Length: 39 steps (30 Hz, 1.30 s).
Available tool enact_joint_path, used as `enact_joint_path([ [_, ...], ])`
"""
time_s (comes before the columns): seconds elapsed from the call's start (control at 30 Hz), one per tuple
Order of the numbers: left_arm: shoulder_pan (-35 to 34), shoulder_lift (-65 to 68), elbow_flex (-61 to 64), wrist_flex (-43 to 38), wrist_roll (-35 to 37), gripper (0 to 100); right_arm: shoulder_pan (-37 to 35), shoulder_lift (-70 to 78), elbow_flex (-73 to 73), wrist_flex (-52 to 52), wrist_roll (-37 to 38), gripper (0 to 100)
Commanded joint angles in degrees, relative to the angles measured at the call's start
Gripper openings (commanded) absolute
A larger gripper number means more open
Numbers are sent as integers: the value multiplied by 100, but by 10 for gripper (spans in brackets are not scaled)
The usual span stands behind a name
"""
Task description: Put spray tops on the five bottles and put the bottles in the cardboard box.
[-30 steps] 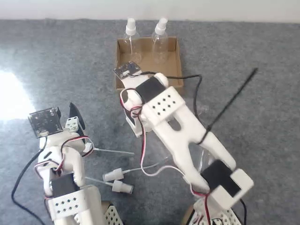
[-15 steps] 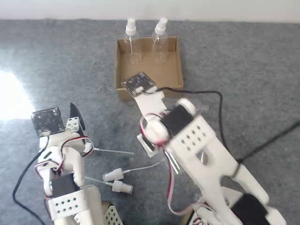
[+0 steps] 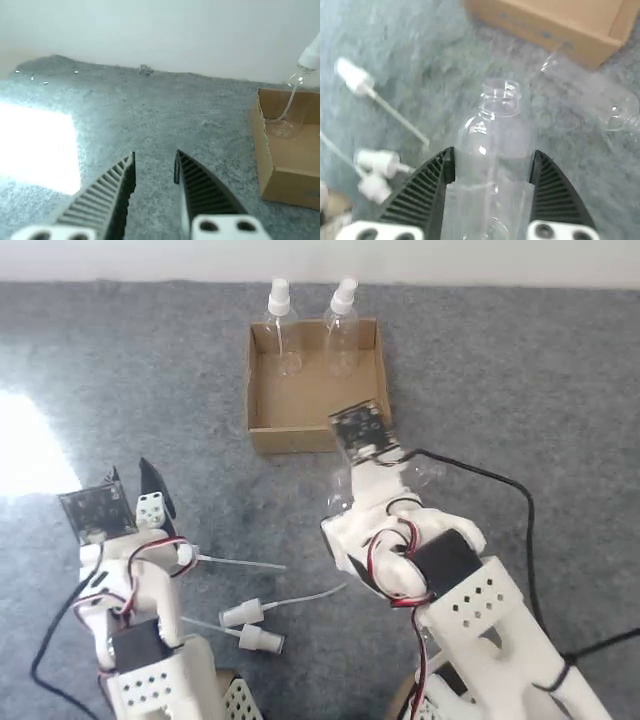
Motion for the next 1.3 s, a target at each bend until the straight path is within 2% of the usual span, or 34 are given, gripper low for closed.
enact_joint_path([
  [0.0, 53, -774, -57, 466, 352, 122, 154, -251, 167, -699, -396, 140],
  [0.33, 88, -44, -1226, 1916, 721, 120, 180, -251, 967, -2229, -404, 140],
  [0.57, 88, 1090, -1965, 2611, 765, 119, 312, -251, 1037, -2360, -422, 140],
  [0.73, 88, 1978, -2255, 2681, 1160, 119, 321, -251, 1037, -2360, -835, 140],
  [0.9, 88, 2954, -2264, 2690, 1222, 122, 312, -251, 1046, -2360, -853, 140],
  [1.0, 88, 3534, -2273, 2655, 1662, 123, 303, -251, 1055, -2360, -853, 140],
  [1.27, 79, 4360, -2396, 2673, 2198, 124, 286, -251, 1055, -2360, -853, 140],
])
